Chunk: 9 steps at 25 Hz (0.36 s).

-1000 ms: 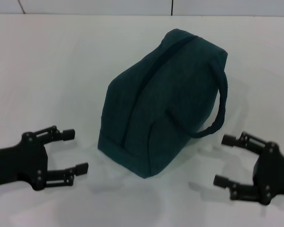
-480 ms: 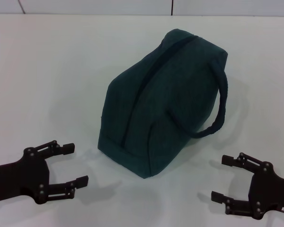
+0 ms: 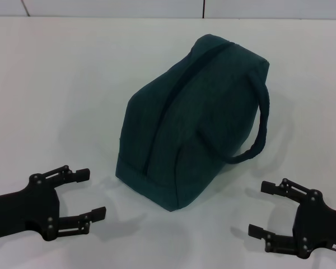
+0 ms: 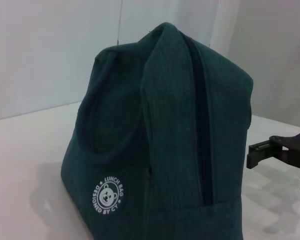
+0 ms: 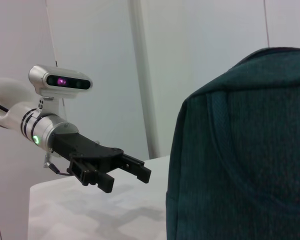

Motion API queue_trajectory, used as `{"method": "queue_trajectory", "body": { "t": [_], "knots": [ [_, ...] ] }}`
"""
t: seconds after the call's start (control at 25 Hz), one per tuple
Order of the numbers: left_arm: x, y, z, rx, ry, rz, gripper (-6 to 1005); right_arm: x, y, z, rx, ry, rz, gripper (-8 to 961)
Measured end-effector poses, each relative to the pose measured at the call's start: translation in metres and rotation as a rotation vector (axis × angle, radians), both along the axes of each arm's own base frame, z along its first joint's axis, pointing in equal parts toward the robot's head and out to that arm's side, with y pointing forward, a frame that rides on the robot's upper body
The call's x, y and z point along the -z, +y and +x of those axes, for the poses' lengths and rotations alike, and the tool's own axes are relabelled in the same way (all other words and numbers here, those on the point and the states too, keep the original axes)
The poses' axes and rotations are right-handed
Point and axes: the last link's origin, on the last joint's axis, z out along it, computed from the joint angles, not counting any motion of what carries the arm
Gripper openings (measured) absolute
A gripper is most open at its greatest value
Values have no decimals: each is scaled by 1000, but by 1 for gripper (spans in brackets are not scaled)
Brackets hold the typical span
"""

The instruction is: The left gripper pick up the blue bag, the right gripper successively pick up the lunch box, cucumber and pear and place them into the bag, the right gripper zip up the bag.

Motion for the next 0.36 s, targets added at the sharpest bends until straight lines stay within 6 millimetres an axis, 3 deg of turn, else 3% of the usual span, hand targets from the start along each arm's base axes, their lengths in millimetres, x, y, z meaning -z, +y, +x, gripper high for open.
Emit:
{"method": "queue_trajectory", "body": {
  "t": [0.36],
  "knots": [
    [0,0,3,16,-13,-12,875,1,0,-1,-4,1,-3,874]
  ]
}}
